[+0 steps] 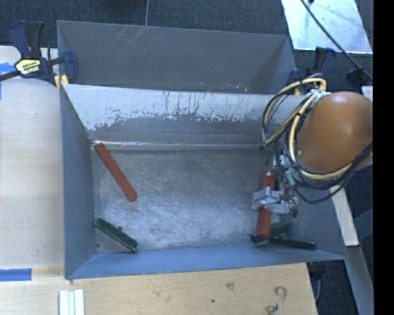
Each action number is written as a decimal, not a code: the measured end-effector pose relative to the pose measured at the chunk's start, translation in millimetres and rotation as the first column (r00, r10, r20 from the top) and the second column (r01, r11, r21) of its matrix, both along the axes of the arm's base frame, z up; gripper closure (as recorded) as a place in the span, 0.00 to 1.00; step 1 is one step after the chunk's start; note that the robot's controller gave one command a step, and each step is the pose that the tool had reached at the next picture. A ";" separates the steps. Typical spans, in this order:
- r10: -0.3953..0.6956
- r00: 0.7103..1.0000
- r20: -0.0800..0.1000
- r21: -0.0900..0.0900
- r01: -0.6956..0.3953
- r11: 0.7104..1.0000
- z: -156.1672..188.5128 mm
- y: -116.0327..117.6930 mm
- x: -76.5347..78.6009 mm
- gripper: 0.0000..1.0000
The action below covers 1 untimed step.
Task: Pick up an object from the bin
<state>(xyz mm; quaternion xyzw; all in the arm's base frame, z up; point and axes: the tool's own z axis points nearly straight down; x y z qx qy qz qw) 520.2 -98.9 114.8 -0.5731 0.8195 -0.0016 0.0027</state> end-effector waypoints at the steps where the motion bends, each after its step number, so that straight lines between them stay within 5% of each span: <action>1: -0.001 1.000 -0.001 0.000 0.001 1.000 21.7 0.3 1.2 1.00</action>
Offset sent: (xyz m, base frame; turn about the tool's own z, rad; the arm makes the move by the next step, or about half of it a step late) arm 0.0000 0.0001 0.0204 0.0000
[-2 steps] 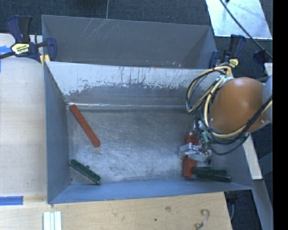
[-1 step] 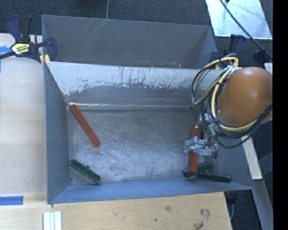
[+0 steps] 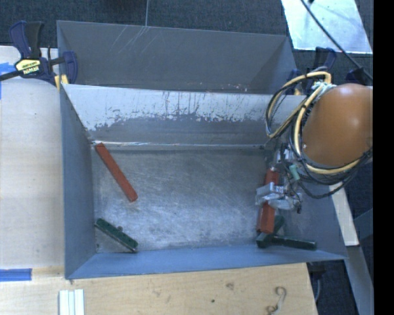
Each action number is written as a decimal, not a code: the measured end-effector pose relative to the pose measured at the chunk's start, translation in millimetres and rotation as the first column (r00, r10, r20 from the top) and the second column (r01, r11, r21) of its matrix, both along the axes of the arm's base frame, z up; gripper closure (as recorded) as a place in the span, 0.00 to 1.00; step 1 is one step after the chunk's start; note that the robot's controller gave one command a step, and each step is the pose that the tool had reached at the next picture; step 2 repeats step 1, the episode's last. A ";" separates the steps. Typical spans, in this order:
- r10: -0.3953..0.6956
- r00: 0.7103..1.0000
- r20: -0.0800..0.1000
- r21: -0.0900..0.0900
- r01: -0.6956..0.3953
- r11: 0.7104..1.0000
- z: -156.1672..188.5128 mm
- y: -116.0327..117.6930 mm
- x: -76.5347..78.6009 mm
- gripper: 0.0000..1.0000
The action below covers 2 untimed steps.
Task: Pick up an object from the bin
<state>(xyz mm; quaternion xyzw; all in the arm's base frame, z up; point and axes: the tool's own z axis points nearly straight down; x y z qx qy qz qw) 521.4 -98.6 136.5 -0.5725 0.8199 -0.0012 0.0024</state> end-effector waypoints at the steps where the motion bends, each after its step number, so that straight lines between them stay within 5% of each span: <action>1: -0.002 1.000 -0.002 0.000 0.002 1.000 21.2 0.2 0.9 1.00; 2: -0.002 1.000 -0.002 0.000 0.002 1.000 21.2 0.2 0.9 1.00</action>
Offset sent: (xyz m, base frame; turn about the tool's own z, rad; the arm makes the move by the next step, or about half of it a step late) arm 0.0000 0.0000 0.0209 0.0000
